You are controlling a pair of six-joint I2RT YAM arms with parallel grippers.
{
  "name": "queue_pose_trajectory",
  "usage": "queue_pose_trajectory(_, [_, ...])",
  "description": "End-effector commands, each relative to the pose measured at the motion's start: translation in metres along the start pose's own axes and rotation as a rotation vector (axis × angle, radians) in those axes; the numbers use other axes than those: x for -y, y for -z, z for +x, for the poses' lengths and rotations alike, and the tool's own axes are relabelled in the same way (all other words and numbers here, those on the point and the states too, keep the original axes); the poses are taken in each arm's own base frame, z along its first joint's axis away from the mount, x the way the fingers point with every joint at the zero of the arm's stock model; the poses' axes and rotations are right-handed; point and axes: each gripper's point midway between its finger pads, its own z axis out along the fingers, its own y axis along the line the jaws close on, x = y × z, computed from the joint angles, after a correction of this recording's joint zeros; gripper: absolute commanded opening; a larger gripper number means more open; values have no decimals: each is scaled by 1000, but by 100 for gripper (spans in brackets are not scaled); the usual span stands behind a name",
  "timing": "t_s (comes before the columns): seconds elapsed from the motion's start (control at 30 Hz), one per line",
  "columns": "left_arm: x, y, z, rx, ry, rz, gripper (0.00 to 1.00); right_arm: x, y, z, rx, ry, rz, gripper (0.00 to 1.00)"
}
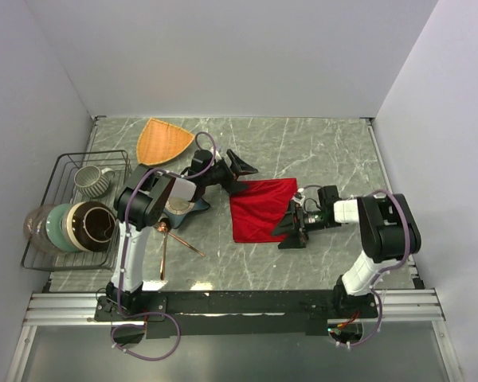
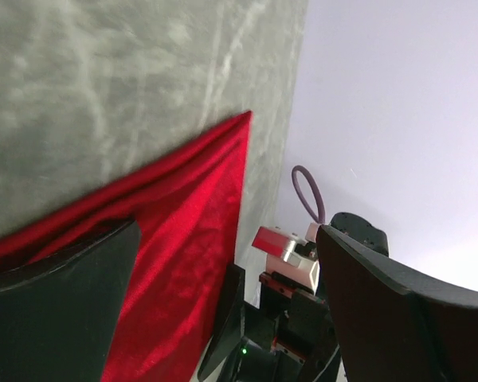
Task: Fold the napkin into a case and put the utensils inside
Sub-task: Smooth out the square-folded napkin at the center of the board.
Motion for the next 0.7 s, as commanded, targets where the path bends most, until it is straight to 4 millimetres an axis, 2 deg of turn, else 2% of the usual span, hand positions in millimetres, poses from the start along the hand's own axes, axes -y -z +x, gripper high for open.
queue_pose_trajectory(0.0, [69,13,11,-36,-124,159,99,-37,9,2,-3,100,-5,100])
queue_pose_trajectory(0.07, [89,19,10,-30,-163,192,99,-56,15,-1,9,140,-28,100])
queue_pose_trajectory(0.13, [102,21,10,-29,-188,216,99,-76,22,-17,41,214,-38,100])
queue_pose_trajectory(0.2, [106,19,10,-25,-194,218,99,-89,28,-42,107,204,-39,100])
queue_pose_trajectory(0.27, [100,14,10,-28,-175,212,99,-96,31,-78,203,275,-30,100])
queue_pose_trajectory(0.33, [91,8,7,-24,-158,206,99,-90,29,-108,261,259,-4,100])
queue_pose_trajectory(0.4, [92,2,5,-25,-164,213,99,-96,29,-133,297,232,-6,100])
queue_pose_trajectory(0.43, [85,-2,3,-19,-155,200,99,-89,26,-146,311,225,-9,100])
queue_pose_trajectory(0.47, [84,-5,3,-21,-152,200,99,-93,28,-160,340,236,1,100])
queue_pose_trajectory(0.5, [85,-7,1,-17,-154,207,99,-92,27,-168,350,226,1,100])
queue_pose_trajectory(0.67, [70,-18,-4,-7,-131,185,99,-85,21,-207,410,194,-24,99])
